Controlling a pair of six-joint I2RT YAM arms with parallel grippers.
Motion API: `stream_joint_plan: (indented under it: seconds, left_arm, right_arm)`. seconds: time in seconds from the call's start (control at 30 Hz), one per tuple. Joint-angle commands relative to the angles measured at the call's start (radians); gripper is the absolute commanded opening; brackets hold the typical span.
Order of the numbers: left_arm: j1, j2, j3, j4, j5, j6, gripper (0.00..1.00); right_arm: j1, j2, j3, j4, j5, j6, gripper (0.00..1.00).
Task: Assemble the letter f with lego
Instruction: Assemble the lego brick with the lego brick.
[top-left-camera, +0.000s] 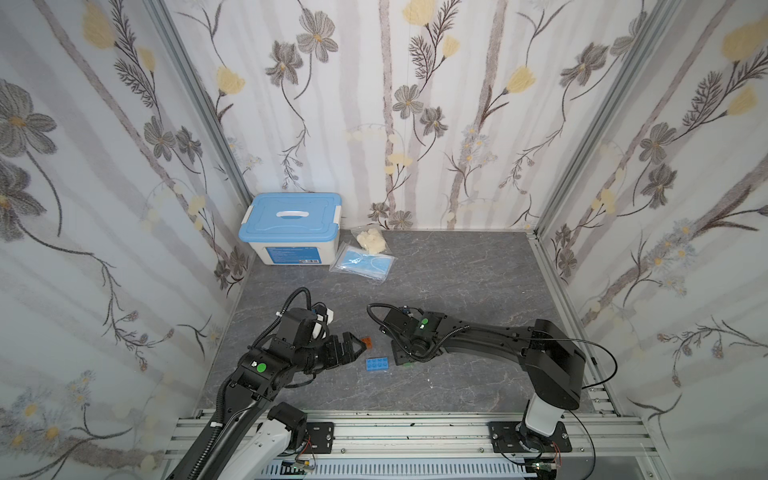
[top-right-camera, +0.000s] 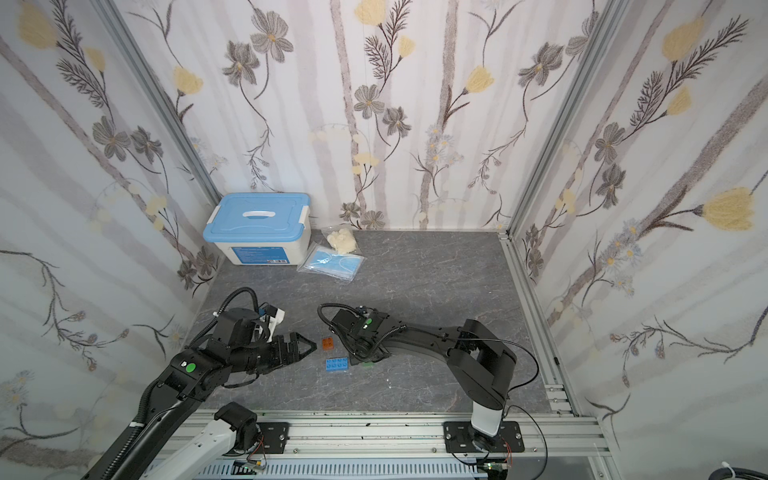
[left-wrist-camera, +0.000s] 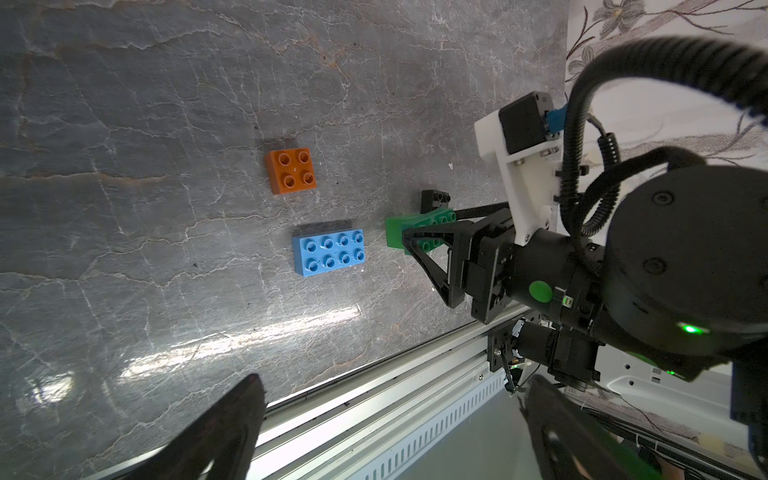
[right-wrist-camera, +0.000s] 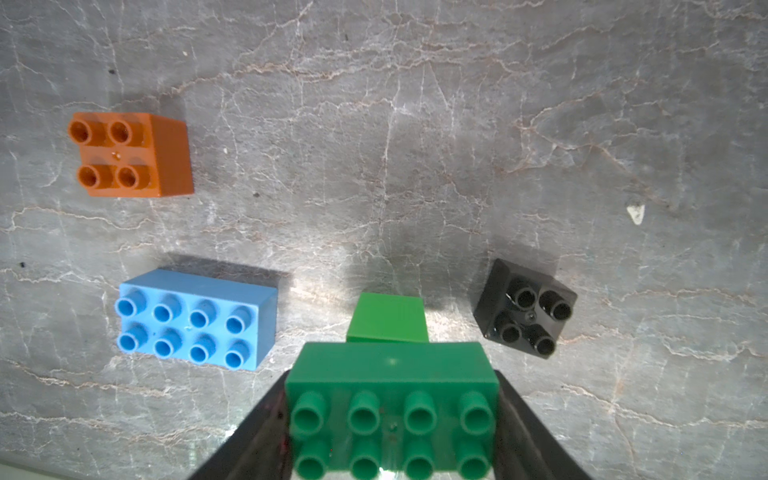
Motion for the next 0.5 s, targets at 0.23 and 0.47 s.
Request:
stream_joint_plan:
  seconds: [0.23, 0.47]
  left_arm:
    - [0.001, 0.002, 0.003, 0.013, 0.0, 0.011, 1.0]
    - [0.003, 0.0, 0.003, 0.013, 0.001, 0.009, 1.0]
  right_arm:
    - [-0.003, -0.011, 0.034, -0.037, -0.007, -0.004, 0.59]
    - [-0.002, -0.01, 0.052, -0.042, -0.023, -0.006, 0.59]
